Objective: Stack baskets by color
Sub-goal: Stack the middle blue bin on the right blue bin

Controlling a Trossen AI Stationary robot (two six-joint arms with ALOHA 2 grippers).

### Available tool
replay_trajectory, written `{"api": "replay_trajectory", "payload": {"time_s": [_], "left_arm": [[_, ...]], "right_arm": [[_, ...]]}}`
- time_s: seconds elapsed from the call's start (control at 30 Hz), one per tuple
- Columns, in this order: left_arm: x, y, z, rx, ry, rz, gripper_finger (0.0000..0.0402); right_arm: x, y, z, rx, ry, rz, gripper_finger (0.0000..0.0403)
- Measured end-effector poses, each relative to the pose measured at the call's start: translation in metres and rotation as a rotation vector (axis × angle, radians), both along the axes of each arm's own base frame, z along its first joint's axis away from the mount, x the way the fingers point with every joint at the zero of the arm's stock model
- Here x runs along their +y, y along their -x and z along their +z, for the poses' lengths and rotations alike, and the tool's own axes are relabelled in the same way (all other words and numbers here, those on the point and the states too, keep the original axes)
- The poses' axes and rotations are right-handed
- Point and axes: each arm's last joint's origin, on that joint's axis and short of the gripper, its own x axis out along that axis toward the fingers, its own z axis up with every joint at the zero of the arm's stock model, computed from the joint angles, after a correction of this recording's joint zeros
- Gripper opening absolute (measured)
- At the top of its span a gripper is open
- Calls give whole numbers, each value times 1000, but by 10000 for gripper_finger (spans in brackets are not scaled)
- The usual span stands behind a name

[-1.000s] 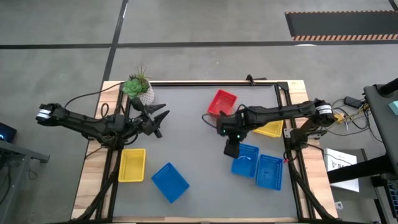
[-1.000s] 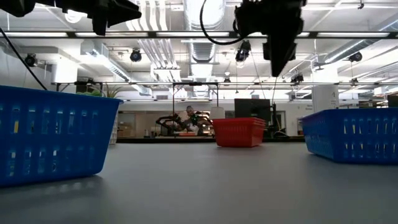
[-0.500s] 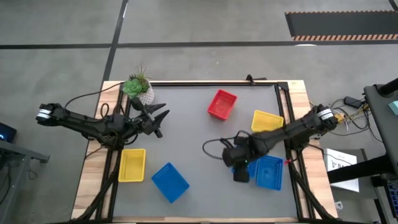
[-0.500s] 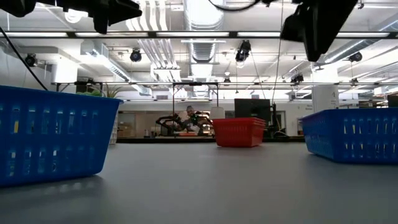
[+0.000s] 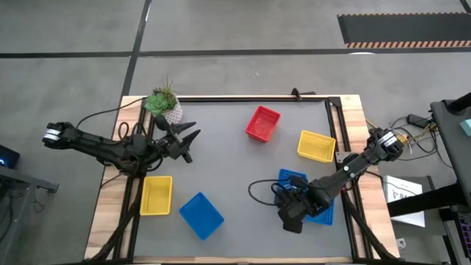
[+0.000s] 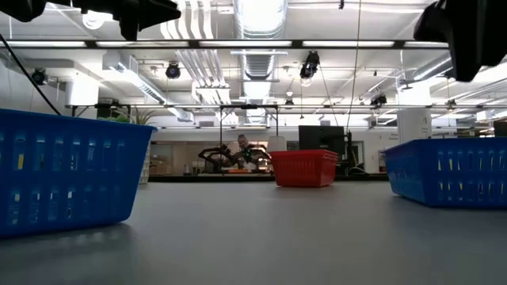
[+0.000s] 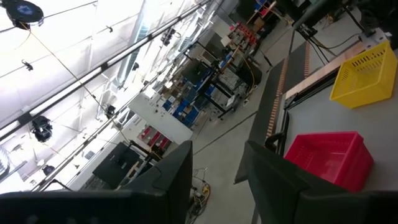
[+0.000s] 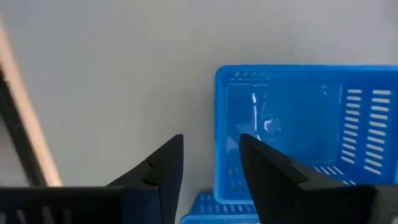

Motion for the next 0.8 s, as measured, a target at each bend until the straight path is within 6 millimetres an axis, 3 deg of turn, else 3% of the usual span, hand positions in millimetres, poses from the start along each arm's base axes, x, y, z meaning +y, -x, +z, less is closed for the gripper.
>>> {"api": "replay_trajectory", "payload": {"time_s": [0.2,0.6,0.8], "left_arm": [[0,-1,-1,7,0,0,130],[-1,-3,-3,16,-4,0,130],[-1,-3,-3,22,-8,1,130]], "right_arm": [[-1,1,-15,42,29,-3,151],[12,-21,-50,142,64,71,151],[8,-23,-55,144,87,56,142]]}}
